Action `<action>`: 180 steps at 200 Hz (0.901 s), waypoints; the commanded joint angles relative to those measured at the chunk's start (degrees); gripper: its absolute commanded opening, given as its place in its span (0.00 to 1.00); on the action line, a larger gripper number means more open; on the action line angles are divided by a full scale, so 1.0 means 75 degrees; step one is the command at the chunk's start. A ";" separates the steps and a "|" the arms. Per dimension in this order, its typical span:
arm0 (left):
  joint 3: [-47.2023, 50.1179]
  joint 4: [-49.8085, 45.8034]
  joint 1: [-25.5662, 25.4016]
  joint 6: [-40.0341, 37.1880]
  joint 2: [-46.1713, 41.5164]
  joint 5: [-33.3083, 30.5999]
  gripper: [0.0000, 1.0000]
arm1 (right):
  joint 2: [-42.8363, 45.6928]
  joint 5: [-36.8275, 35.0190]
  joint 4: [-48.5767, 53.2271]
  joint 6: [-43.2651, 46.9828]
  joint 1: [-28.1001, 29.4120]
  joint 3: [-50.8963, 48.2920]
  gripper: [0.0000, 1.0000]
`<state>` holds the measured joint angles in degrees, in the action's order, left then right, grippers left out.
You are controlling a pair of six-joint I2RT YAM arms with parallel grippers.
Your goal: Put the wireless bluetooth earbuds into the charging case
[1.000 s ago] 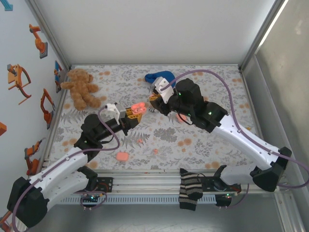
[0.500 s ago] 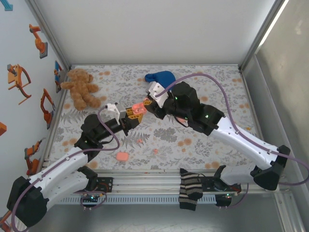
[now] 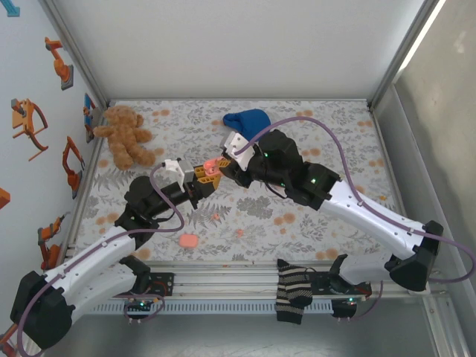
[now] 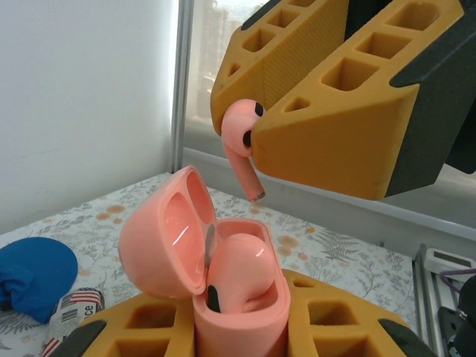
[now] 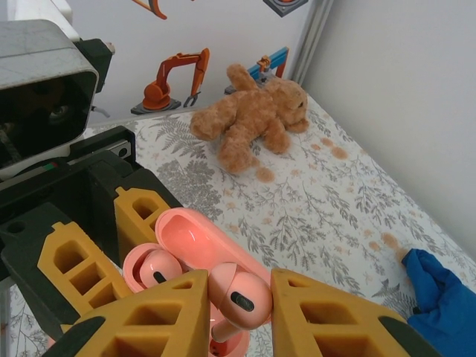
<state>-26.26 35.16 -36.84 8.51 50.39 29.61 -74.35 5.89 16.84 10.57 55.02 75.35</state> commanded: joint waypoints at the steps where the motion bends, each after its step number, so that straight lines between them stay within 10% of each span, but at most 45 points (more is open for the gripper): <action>1: -0.0272 0.0335 -0.0048 0.0095 -0.0080 0.0108 0.00 | -0.0061 -0.0172 -0.0148 0.0126 0.0081 -0.0051 0.25; 180: -0.0243 0.0328 -0.0094 0.0048 -0.0134 0.0063 0.00 | -0.0130 -0.0563 0.0114 0.0126 0.0138 -0.0185 0.25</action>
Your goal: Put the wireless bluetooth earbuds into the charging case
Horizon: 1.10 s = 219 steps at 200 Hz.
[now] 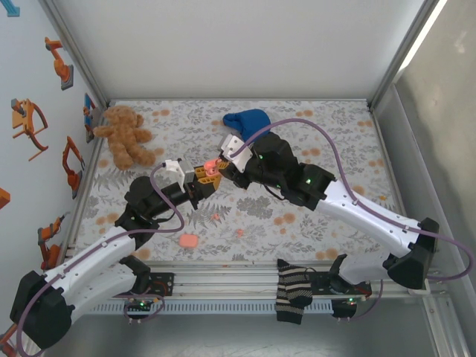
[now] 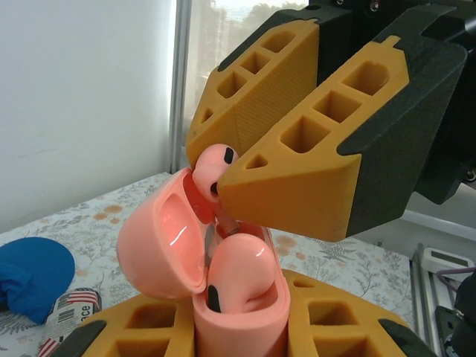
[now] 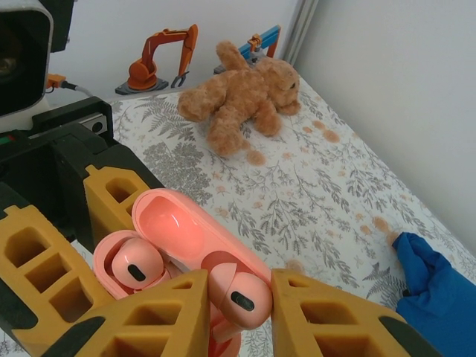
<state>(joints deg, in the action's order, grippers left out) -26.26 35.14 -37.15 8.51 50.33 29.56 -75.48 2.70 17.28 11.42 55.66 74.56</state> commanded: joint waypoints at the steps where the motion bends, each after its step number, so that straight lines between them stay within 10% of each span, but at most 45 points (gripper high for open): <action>1: -0.0240 0.0331 -0.0058 0.0048 -0.0125 0.0068 0.00 | 0.0021 -0.0138 0.0060 0.0012 0.0055 -0.0078 0.25; 219: -0.0178 0.0416 -0.0074 -0.0021 -0.0077 -0.0027 0.00 | 0.0031 0.0179 0.0538 -0.0874 0.0054 0.0589 0.43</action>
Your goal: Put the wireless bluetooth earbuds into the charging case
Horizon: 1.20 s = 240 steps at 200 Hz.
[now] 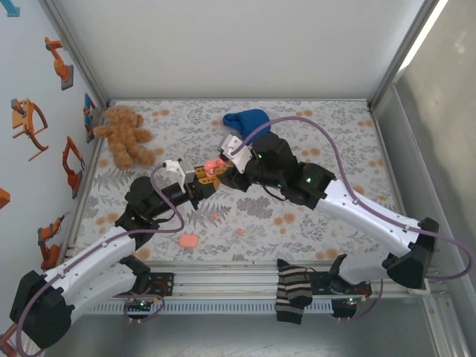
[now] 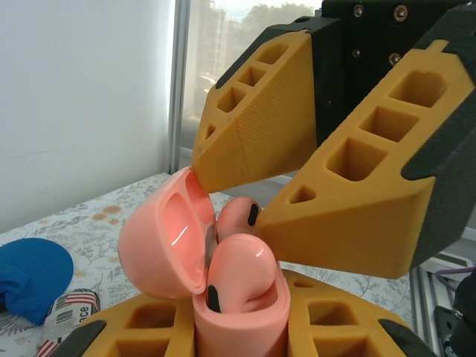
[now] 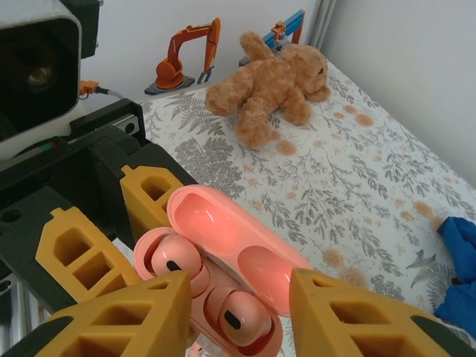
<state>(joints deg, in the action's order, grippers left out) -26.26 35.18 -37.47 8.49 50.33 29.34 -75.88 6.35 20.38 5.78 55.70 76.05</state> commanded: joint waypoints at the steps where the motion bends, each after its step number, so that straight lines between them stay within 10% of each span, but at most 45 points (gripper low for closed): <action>1: -0.0178 0.0409 -0.0030 -0.0018 -0.0077 0.0002 0.00 | 0.0096 -0.0320 0.0133 -0.0130 0.0049 0.0393 0.43; 111: -0.0224 0.0704 -0.0033 0.0028 0.0072 0.0101 0.00 | 0.1071 -0.0593 0.0142 -0.1184 -0.0274 0.0590 0.90; 169: -0.0688 0.1086 -0.0038 -0.0018 0.0489 0.0658 0.00 | 0.1378 0.2551 -0.0750 -0.3386 -0.1983 -0.0012 0.99; 240: -0.1185 0.1331 -0.0029 -0.0347 0.0890 0.1116 0.00 | 0.0780 0.4292 -0.1544 -0.4459 -0.2079 -0.0255 0.99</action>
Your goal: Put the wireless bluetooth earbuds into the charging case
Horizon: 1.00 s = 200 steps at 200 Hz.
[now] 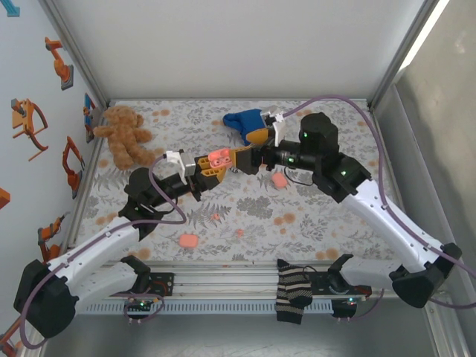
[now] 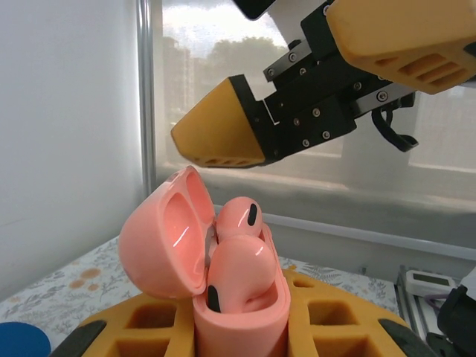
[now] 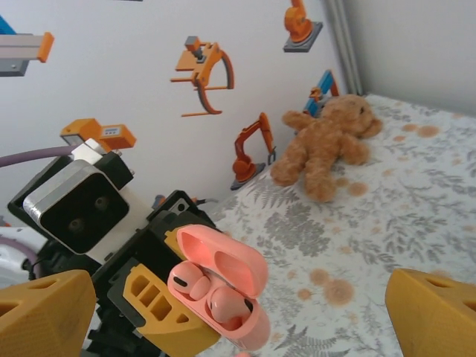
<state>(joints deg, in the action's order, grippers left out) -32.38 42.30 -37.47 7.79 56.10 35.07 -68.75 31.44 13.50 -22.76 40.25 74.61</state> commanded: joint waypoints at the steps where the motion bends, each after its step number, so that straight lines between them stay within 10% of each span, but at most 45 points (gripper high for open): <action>1: -0.0375 0.0382 -0.0024 -0.0254 0.0124 0.0364 0.00 | -0.0177 0.0961 -0.0627 -0.0654 -0.0021 -0.0060 0.99; 200: -0.0789 -0.0337 -0.0030 -0.0604 0.0367 0.0537 0.00 | -0.0491 0.1971 -0.1122 -0.0859 -0.0011 0.0201 0.70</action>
<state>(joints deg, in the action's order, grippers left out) -36.75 40.77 -37.47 4.58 59.48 38.63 -73.63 44.36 7.79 -29.54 40.25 74.50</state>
